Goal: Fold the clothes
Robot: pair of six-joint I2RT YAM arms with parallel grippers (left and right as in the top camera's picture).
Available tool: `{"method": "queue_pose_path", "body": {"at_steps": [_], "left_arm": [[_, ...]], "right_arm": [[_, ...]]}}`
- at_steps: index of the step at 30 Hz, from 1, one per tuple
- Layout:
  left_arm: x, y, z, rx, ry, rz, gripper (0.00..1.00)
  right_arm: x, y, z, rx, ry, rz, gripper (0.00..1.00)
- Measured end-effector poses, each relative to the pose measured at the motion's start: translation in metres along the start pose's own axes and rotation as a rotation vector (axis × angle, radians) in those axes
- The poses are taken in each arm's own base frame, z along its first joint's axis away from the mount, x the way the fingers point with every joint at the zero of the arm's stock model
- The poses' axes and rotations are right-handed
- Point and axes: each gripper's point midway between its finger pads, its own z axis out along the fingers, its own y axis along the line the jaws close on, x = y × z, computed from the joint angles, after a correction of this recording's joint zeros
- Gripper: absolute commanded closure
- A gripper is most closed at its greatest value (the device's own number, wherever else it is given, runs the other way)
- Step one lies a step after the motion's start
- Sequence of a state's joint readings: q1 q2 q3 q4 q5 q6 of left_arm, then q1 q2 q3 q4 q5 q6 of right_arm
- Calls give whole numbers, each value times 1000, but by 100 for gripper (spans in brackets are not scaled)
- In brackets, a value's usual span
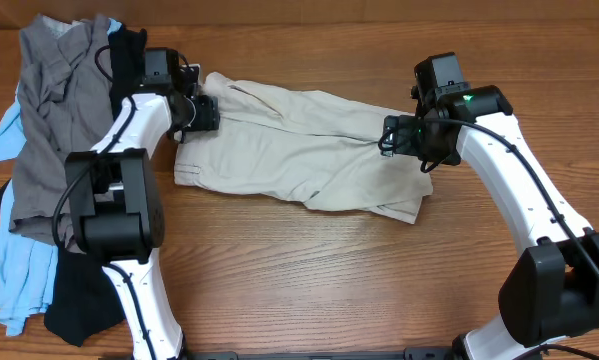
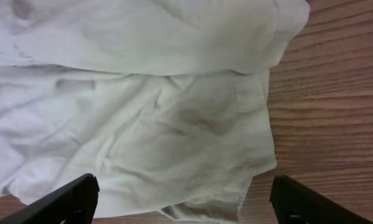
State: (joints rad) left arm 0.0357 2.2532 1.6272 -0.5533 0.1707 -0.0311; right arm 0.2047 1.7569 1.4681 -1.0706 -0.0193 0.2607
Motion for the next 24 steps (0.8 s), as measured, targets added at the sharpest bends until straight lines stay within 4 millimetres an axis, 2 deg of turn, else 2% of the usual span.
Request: {"method": "queue_pose_path", "body": {"at_steps": [2,3,5,6,12,16,18,19,20,22,24], "left_arm": [[0,1,3,-6,3,-14,44],[0,1,3,-9,2,-21,61],[-4,1,6,-6,-13,-33,81],[-7,0,9,3,-21,-35,96],[-7,-2,8,54,-4,-75,96],[1,-3,-1,55,48,-91,96],[15,-4,-9,54,102,-105,96],[20,-4,-13,52,120,-109,96],[34,-4,-20,47,165,-118,96],[51,-5,-30,39,223,-128,96],[67,-5,-39,26,278,-135,96]], "right_arm": [[0,0,0,0,-1,0,7],[0,0,0,0,0,0,7],[0,0,0,0,0,0,7],[0,0,0,0,0,0,8],[4,2,0,-14,18,1,12],[4,13,-1,-76,25,3,25],[4,17,-1,-97,26,-1,42],[4,18,-1,-103,27,1,67],[3,19,-1,-111,25,0,81],[-1,24,-1,-133,7,-1,96],[-8,28,0,-156,-16,3,96]]}}
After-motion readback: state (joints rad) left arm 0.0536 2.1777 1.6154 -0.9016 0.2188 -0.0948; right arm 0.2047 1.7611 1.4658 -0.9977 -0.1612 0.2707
